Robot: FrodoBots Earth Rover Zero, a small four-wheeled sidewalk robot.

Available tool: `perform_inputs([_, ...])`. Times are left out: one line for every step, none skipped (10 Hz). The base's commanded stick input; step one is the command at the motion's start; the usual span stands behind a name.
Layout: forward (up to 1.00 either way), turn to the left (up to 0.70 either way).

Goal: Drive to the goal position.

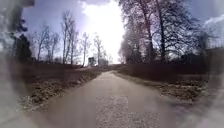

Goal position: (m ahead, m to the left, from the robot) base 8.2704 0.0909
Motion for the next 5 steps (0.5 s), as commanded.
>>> perform_inputs([1.00,0.27])
perform_inputs([1.00,0.24])
perform_inputs([1.00,0.00])
perform_inputs([1.00,0.00])
perform_inputs([1.00,0.00])
